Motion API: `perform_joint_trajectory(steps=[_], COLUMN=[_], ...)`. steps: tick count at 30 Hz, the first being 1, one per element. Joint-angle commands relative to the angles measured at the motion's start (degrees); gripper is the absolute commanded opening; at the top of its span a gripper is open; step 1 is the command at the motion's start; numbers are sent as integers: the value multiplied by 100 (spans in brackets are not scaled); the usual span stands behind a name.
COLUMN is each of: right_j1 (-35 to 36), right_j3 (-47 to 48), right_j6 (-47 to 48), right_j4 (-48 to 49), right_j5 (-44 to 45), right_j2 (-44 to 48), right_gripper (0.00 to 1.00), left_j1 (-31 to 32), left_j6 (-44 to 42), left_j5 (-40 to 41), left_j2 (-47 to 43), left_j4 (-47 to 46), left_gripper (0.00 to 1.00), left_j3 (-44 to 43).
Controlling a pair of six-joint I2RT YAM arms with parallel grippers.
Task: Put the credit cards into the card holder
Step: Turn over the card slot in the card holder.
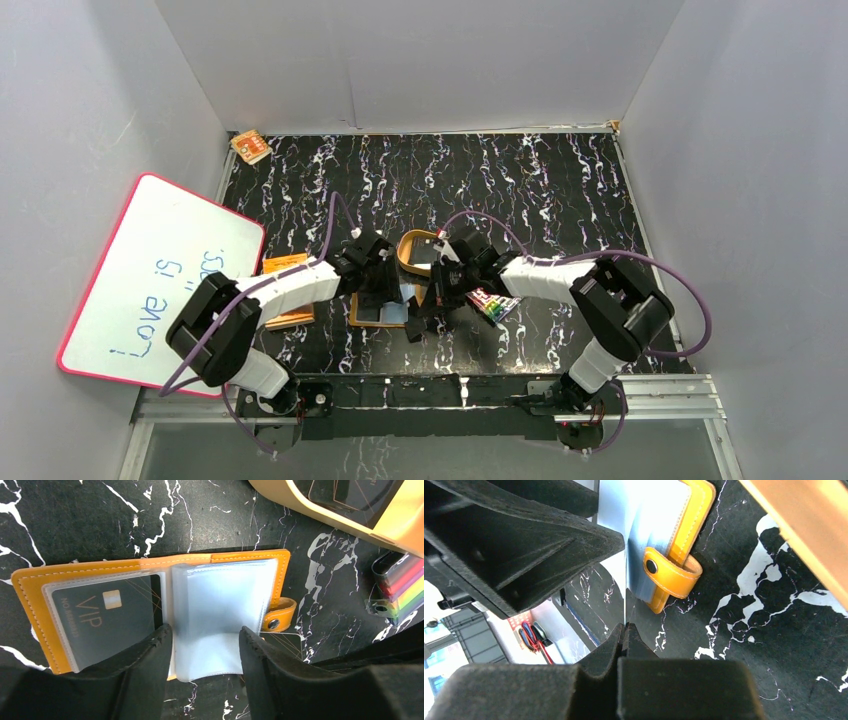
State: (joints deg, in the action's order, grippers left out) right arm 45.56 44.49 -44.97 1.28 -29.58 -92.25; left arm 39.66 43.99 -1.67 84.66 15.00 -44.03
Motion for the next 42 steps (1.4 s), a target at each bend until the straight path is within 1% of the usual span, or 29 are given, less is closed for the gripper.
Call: perform_joint_trajectory(steps=[1,7,14,20,25,30,34,37,39,42], right_j1=[57,75,101,169,305,389,436,445,449,451], right_j3=[289,391,426,598,914,1215,1448,1548,1548,1443], right_j6=[54,26,-20,-48,-54,-77,-106,-173,-198,-214], right_j4=[232,262,336,338,287,250,258,265,268,217], right_j5=[-182,-197,-215,-233,-215,-206,-188,-186,-153,-38], right_j2=[-21,-95,-177,-320,-558,-909,-1201,-1365,-1361,-1127], right_gripper=[0,0,0,0,0,0,0,0,0,0], left_j1=[7,7,4,-17,-68,-74,-78,-77,-84,-117], left_j6=[-48,-86,-136,124,245,244,204,174,165,204], left_j5=[-35,-43,70,1089,1303,1327,1186,1064,1055,1156], left_j2=[-338,-578,-762,-1414,-1849,-2124,-2272,-2316,-2201,-1863], left_j4=[427,572,822,1176,1250,1250,1102,878,789,684], left_gripper=[52,61,63,61,58,58,54,49,43,28], left_j3=[-264,-405,-555,-314,-29,4,64,149,195,286])
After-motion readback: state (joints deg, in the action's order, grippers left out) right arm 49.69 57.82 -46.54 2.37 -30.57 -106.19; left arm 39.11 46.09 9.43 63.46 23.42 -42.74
